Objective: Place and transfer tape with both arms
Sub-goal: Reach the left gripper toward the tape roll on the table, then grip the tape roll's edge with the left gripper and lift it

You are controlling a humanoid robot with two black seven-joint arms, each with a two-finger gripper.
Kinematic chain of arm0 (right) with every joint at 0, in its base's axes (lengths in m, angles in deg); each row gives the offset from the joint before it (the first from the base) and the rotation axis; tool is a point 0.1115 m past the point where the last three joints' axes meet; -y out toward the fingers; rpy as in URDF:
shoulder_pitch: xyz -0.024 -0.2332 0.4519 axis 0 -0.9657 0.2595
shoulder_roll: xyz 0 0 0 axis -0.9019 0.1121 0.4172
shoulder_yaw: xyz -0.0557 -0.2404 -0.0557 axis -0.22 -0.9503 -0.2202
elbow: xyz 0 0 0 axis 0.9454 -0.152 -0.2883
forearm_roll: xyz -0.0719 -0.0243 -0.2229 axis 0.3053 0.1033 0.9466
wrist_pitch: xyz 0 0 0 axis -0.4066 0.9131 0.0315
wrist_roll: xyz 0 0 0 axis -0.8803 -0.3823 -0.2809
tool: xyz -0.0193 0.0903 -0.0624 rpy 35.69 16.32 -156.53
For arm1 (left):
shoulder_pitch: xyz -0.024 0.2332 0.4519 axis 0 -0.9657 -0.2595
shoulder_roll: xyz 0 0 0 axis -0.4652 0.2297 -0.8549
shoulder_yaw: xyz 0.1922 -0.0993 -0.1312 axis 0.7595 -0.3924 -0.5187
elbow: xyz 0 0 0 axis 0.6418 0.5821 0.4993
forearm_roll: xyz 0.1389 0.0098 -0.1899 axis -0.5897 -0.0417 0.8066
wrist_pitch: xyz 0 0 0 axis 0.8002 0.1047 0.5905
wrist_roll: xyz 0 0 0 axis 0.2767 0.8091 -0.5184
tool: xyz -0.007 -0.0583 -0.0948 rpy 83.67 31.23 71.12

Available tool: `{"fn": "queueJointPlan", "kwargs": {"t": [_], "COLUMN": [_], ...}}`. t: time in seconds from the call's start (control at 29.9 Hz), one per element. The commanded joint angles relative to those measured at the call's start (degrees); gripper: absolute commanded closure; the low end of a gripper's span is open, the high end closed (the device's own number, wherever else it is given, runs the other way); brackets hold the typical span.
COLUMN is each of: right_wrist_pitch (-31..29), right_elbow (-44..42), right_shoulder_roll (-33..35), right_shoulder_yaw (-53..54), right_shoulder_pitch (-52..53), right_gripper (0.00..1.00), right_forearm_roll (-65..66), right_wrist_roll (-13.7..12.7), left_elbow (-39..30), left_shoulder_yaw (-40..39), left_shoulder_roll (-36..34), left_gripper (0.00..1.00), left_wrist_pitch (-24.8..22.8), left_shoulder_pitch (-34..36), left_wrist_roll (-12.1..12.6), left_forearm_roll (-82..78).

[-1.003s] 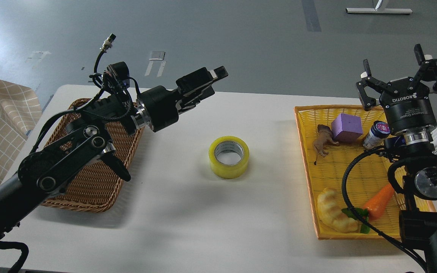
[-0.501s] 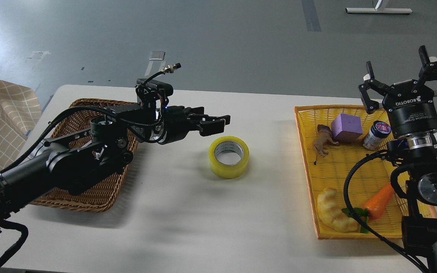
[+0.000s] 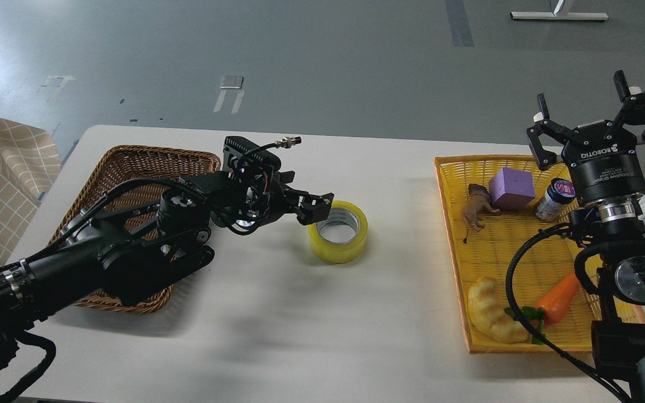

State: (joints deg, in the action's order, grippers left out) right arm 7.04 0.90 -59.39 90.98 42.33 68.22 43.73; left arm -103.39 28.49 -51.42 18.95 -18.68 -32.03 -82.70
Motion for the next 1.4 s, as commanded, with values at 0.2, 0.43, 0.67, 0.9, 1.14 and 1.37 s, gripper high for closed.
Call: {"fn": "queueJointPlan", "kwargs": {"t": [0.2, 0.43, 0.67, 0.9, 1.14, 1.37], "right_wrist_pitch": [0.0, 0.0, 0.0, 0.0, 0.0, 0.0], "right_elbow": [0.0, -0.2, -0.2, -0.2, -0.4, -0.7], "right_shoulder_roll": [0.0, 0.0, 0.0, 0.0, 0.0, 0.0], "right_shoulder_yaw": [-0.1, -0.1, -0.1, -0.1, -0.2, -0.2], "right_shoulder_pitch": [-0.5, -0.7, -0.8, -0.9, -1.0, -1.1], "right_gripper": [0.0, 0.0, 0.0, 0.0, 0.0, 0.0], "right_forearm_roll": [0.0, 0.0, 0.1, 0.1, 0.1, 0.1], "right_wrist_roll": [0.0, 0.0, 0.0, 0.0, 0.0, 0.0], "left_elbow": [1.2, 5.6, 8.8, 9.8, 11.1, 12.6], "left_shoulder_yaw": [4.4, 4.5, 4.5, 4.5, 4.5, 4.5], "left_shoulder_roll": [1.1, 3.9, 5.0, 5.2, 6.9, 7.9], "left_gripper": [0.02, 0.02, 0.03, 0.36, 0.85, 1.0], "left_wrist_pitch": [-0.9, -0.9, -0.9, -0.7, -0.7, -0.8], "left_shoulder_pitch": [0.0, 0.2, 0.5, 0.4, 0.5, 0.9], "left_wrist_roll": [0.1, 0.1, 0.0, -0.5, 0.3, 3.0], "left_forearm_roll": [0.6, 0.9, 1.5, 3.4, 3.3, 3.3]}}
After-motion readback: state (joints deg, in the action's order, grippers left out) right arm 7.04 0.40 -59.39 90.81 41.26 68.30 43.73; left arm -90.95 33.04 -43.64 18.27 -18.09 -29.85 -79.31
